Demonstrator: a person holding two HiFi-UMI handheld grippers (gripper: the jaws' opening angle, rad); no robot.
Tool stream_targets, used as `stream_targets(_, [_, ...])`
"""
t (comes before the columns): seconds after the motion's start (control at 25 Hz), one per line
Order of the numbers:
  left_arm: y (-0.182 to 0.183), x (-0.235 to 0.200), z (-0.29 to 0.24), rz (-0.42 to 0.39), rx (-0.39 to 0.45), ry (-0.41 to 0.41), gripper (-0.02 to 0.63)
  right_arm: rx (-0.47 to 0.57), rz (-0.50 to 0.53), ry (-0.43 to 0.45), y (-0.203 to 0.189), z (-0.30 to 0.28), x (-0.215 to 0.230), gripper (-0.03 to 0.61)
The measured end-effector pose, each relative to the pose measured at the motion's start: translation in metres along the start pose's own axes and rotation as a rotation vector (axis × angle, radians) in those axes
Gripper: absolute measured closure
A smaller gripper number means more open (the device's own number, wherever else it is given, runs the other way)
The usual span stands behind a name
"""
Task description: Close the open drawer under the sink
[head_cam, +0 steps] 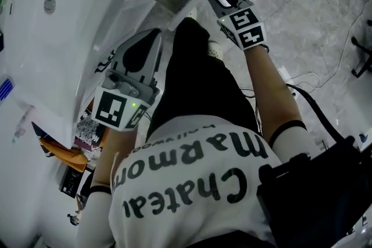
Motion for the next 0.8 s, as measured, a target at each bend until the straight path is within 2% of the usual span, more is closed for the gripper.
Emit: stream_targets(0.8, [-0.015,-0.021,0.019,0.036,-0.005,0.041,0.606,0.034,0.022,-0.004,0.015,-0.03,-0.004,0.505])
Point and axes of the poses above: the fingertips, and each gripper's own axes: z backward along the fingers, x to its right, y out of its top, the point moved 10 cm from there along z, backward along the fingers, and after that the axes turned 13 degrees about x, right-handed, at the moved point
